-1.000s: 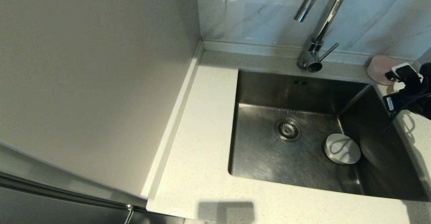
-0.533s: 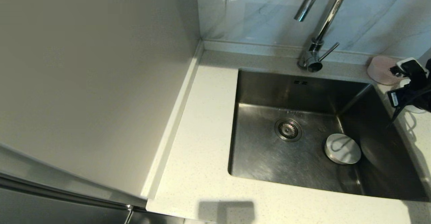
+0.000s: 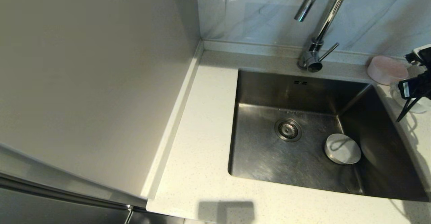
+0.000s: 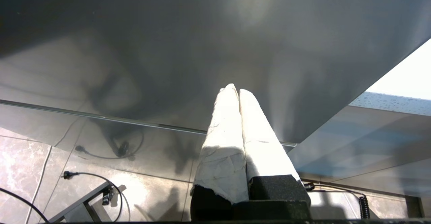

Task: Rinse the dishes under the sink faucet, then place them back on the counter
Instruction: Put a bowl back to the table from the sink

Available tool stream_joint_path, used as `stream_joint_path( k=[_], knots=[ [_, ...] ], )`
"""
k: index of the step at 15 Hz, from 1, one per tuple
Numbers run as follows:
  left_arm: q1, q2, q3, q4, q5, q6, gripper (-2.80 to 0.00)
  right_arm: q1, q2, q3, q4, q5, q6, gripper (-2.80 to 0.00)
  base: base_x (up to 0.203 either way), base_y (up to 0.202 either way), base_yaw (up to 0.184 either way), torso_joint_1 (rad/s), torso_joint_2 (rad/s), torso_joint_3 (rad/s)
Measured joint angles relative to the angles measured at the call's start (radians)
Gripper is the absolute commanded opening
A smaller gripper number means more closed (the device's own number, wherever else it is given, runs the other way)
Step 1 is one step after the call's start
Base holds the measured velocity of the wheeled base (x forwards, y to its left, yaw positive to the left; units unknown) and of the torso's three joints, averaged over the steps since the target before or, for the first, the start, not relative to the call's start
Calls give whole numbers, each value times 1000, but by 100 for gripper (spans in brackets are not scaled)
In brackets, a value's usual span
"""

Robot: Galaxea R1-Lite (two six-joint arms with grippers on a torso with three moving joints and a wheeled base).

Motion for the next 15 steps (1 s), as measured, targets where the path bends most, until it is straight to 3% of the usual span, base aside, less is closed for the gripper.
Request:
stream_joint_path(
  k=[3, 6, 8, 11, 15],
  knots=[
    [0, 0, 0, -1, 0, -1, -280, 39, -91, 50, 163, 62, 42, 0, 0, 0, 0, 0, 0, 0],
    [0, 0, 0, 0, 0, 0, -280, 165, -159, 58, 392, 46, 114, 0, 0, 0, 0, 0, 0, 0],
    [0, 0, 0, 0, 0, 0, -280, 278, -177, 58, 491, -27, 178, 0, 0, 0, 0, 0, 0, 0],
    [0, 0, 0, 0, 0, 0, -280, 421, -129, 51, 529, -201, 298, 0, 0, 0, 0, 0, 0, 0],
    [0, 0, 0, 0, 0, 0, -280, 482, 31, -31, 540, -395, 374, 0, 0, 0, 0, 0, 0, 0]
  ],
)
